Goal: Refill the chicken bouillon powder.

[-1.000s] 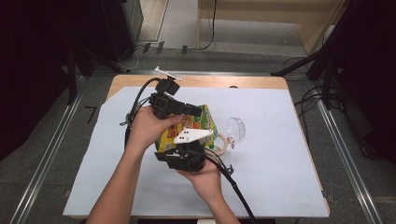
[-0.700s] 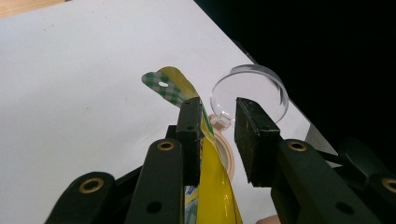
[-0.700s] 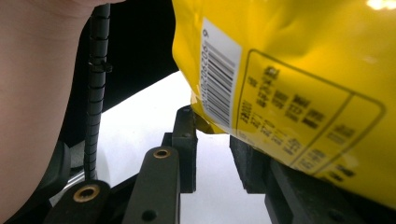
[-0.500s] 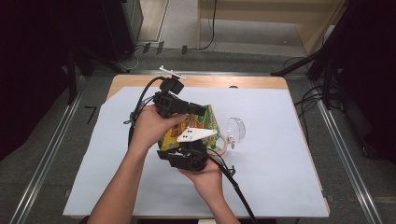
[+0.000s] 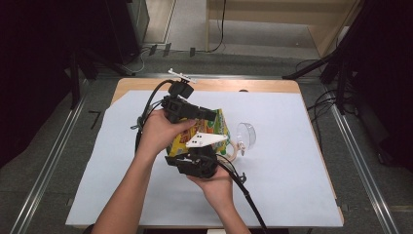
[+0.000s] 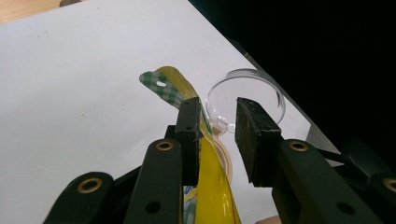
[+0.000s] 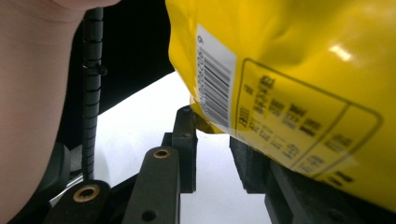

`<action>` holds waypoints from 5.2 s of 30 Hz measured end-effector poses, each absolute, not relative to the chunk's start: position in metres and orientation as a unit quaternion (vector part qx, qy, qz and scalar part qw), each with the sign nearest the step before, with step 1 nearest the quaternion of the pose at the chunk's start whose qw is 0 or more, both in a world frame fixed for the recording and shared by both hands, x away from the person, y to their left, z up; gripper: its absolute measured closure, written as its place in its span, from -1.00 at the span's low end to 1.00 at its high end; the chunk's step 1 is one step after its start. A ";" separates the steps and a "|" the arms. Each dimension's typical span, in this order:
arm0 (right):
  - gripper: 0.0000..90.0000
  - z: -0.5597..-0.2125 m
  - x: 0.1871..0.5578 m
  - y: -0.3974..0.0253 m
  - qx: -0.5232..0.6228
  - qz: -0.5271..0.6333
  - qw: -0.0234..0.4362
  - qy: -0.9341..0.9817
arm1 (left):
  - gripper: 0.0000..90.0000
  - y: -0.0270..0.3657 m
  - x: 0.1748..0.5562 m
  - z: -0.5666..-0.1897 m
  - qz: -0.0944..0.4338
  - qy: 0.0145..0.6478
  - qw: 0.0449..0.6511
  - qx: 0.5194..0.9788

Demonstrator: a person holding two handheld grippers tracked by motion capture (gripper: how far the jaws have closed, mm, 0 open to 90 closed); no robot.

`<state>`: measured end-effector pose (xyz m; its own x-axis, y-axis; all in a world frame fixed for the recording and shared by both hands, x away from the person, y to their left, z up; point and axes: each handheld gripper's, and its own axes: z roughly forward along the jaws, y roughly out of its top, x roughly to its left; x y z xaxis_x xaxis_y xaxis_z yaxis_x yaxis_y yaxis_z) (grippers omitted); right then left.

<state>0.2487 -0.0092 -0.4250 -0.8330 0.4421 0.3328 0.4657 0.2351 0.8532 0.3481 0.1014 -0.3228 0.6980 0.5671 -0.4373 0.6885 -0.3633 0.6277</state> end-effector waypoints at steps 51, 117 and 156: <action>0.63 -0.425 0.247 -0.011 -0.283 -0.549 0.001 -0.786 | 0.58 0.098 0.342 -0.317 -0.069 0.376 0.416 0.825; 0.63 -0.424 0.245 -0.010 -0.284 -0.551 0.001 -0.785 | 0.57 0.099 0.344 -0.319 -0.081 0.383 0.412 0.823; 0.63 -0.423 0.244 -0.010 -0.284 -0.553 0.001 -0.783 | 0.56 0.099 0.344 -0.319 -0.081 0.383 0.413 0.822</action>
<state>0.2439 -0.0097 -0.4231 -0.8386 0.4437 0.3162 0.4467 0.2276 0.8653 0.3441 0.0991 -0.3193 0.6930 0.5628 -0.4504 0.6974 -0.3654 0.6165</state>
